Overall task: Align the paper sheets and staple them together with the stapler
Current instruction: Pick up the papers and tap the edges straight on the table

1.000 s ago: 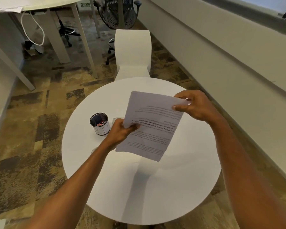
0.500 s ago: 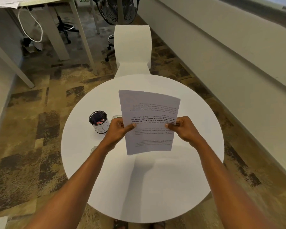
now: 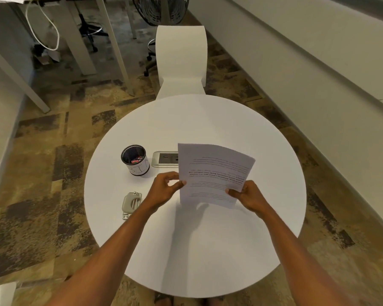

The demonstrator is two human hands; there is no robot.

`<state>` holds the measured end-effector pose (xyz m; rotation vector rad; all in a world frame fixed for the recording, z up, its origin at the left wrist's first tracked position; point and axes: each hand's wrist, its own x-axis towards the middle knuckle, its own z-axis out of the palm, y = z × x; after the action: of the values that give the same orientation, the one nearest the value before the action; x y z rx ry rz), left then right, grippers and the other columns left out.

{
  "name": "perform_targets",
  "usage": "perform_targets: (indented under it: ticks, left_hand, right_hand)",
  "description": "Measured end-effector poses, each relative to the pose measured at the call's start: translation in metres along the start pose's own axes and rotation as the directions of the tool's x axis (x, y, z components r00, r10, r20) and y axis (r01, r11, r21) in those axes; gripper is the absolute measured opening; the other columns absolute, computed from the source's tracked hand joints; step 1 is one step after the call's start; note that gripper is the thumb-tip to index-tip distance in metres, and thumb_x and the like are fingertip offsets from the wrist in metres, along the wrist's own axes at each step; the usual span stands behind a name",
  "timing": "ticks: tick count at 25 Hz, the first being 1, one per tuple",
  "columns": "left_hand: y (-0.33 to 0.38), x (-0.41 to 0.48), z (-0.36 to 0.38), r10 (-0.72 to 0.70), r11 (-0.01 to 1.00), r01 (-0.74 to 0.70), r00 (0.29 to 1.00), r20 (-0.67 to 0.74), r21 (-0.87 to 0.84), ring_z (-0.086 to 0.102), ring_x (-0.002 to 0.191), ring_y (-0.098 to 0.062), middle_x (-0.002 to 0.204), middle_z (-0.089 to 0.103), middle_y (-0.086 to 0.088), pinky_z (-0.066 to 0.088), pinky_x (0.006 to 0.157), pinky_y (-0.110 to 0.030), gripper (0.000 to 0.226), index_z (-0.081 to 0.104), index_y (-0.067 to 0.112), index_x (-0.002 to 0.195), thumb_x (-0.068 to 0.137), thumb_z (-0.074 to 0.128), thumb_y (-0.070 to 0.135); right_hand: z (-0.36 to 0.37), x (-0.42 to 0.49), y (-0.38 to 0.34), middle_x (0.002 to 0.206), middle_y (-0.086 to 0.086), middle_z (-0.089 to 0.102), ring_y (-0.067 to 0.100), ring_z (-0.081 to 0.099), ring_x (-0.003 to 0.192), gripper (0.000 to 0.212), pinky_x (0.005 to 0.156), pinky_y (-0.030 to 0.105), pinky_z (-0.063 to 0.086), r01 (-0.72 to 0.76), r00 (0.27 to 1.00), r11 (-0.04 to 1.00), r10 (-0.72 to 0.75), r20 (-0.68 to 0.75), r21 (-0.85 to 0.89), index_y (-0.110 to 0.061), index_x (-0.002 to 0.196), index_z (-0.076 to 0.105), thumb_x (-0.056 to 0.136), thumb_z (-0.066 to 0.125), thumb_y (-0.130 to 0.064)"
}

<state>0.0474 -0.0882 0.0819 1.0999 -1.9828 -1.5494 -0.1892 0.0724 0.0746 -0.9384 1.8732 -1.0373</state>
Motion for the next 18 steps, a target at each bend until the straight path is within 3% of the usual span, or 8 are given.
perform_targets:
  ticks: [5,9,12,14,16,18]
  left_hand:
    - [0.001,0.003,-0.003,-0.017,1.000,0.017,1.000,0.005,0.004,0.063,0.104,-0.001,0.110,0.073,0.011,0.041,0.092,-0.026,0.022,0.072,0.025,0.106,0.085,0.070,0.031]
    - [0.000,-0.004,-0.003,-0.031,0.998,0.028,0.998,0.046,0.060,0.063,0.105,-0.004,0.112,0.072,0.011,0.043,0.102,-0.040,0.034,0.070,0.022,0.112,0.081,0.074,0.034]
    - [0.010,-0.004,-0.011,0.002,1.000,-0.002,1.000,-0.001,-0.024,0.067,0.100,-0.007,0.108,0.074,0.009,0.047,0.103,-0.046,0.029,0.070,0.023,0.108,0.080,0.075,0.031]
    - [0.021,0.002,-0.023,0.042,0.996,-0.052,0.990,-0.137,-0.075,0.067,0.101,-0.011,0.109,0.072,0.005,0.049,0.101,-0.047,0.032,0.066,0.020,0.109,0.080,0.076,0.027]
    - [0.035,0.009,-0.038,0.073,0.992,-0.098,0.960,-0.270,-0.083,0.060,0.110,-0.011,0.123,0.062,0.002,0.049,0.099,-0.035,0.059,0.052,0.018,0.130,0.078,0.076,0.032]
    - [0.051,0.015,-0.052,0.147,0.988,-0.155,0.944,-0.295,-0.002,0.050,0.121,-0.005,0.135,0.050,0.008,0.039,0.097,-0.017,0.082,0.036,0.022,0.143,0.074,0.077,0.038]
  right_hand:
    - [-0.006,0.011,0.002,0.113,0.005,0.073,0.021,0.070,0.101,0.028,0.089,0.041,0.058,-0.026,1.000,0.999,0.026,0.017,0.019,-0.009,0.112,0.072,0.086,0.072,-0.020]
    - [0.002,0.005,0.003,0.116,0.014,0.071,0.027,0.068,0.105,0.028,0.093,0.046,0.055,-0.049,0.995,0.999,0.048,0.087,0.011,-0.001,0.114,0.069,0.089,0.068,-0.012]
    - [-0.008,0.008,-0.015,0.098,0.025,0.074,0.024,0.070,0.086,0.019,0.075,0.037,0.054,0.029,0.999,0.999,-0.030,-0.020,-0.033,0.004,0.092,0.074,0.089,0.069,-0.013]
    - [-0.026,0.012,-0.039,0.088,0.019,0.076,0.019,0.067,0.077,0.013,0.067,0.034,0.053,0.097,0.993,0.987,-0.105,-0.057,-0.128,-0.002,0.085,0.077,0.088,0.069,-0.012]
    - [-0.044,0.016,-0.066,0.086,0.011,0.077,0.016,0.068,0.075,0.012,0.071,0.041,0.055,0.162,0.983,0.948,-0.179,-0.039,-0.274,-0.006,0.085,0.079,0.087,0.068,-0.010]
    - [-0.058,0.018,-0.093,0.089,0.002,0.077,0.015,0.070,0.076,0.014,0.073,0.042,0.058,0.193,0.978,0.870,-0.209,0.015,-0.454,-0.016,0.092,0.080,0.088,0.067,-0.015]
